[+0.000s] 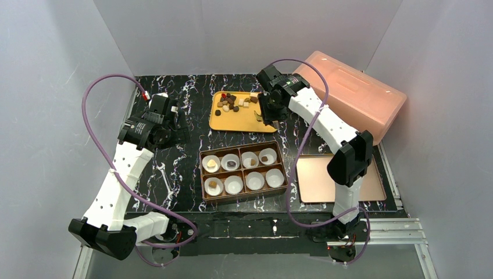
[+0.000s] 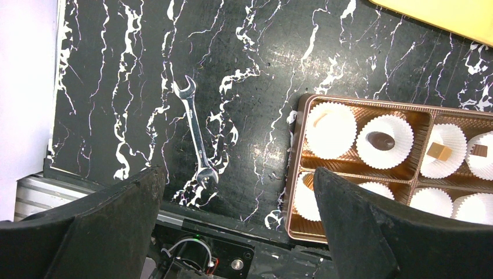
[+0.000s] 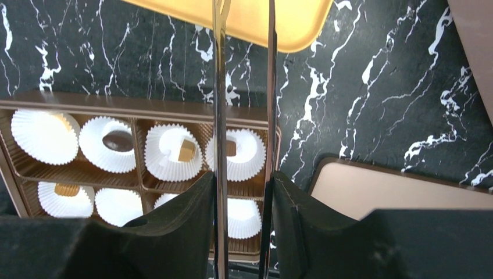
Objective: Pack the chocolate
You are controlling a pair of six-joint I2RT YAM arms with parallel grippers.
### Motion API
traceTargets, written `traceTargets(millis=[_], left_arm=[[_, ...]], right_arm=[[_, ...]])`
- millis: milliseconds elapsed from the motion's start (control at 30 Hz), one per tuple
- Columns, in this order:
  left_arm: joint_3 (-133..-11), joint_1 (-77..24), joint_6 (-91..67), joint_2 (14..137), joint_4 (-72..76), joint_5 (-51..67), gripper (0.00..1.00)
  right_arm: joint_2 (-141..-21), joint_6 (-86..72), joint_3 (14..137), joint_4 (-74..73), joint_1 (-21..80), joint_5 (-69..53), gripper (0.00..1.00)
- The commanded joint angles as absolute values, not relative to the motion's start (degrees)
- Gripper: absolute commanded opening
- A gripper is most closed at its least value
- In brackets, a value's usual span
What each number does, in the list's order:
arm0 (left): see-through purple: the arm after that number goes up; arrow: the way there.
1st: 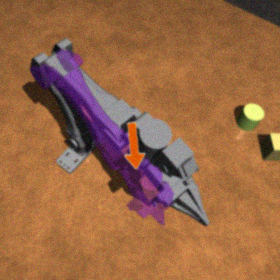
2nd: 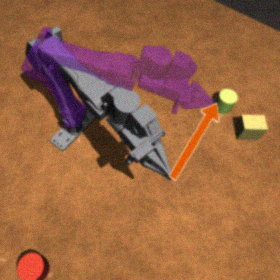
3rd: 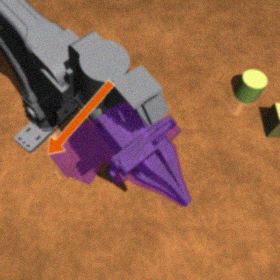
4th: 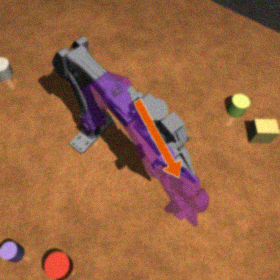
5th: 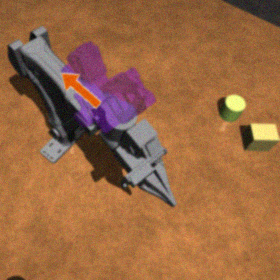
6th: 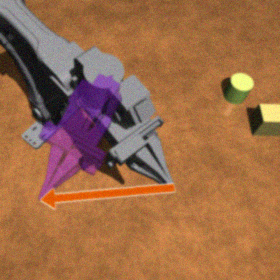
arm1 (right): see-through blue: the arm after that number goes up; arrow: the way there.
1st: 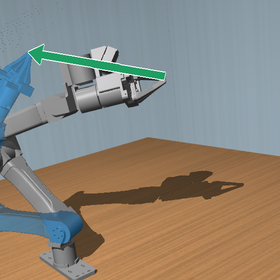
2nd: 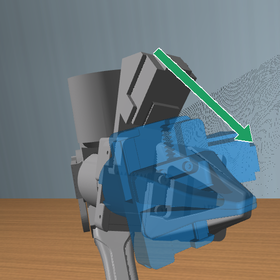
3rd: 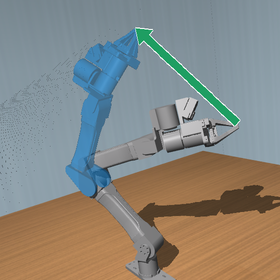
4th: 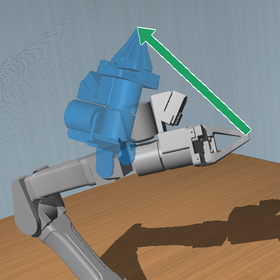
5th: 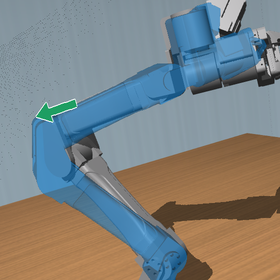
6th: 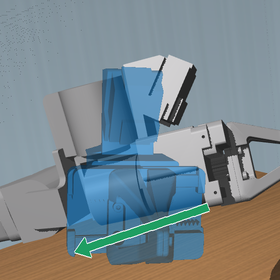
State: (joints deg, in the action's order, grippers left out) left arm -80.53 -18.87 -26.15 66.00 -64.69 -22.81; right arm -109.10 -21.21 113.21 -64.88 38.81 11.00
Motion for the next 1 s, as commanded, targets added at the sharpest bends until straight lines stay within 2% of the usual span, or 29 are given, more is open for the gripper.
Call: traceTargets(millis=[0,233,967], left_arm=[[-81.33,-18.52,-25.87,65.49,-64.95,-22.76,1.0],[-81.78,-18.46,-25.58,65.6,-65.36,-23.25,1.0],[-81.46,-18.2,-25.49,65.74,-65.36,-23.15,1.0]], right_arm=[[-111.35,-19.99,117.83,-63.07,37.77,10.65,0.46],[-115.62,-19.51,120.68,-63.44,36.75,9.9,0.45],[-116.62,-20.09,115.54,-60.85,35.16,7.33,0.45]])
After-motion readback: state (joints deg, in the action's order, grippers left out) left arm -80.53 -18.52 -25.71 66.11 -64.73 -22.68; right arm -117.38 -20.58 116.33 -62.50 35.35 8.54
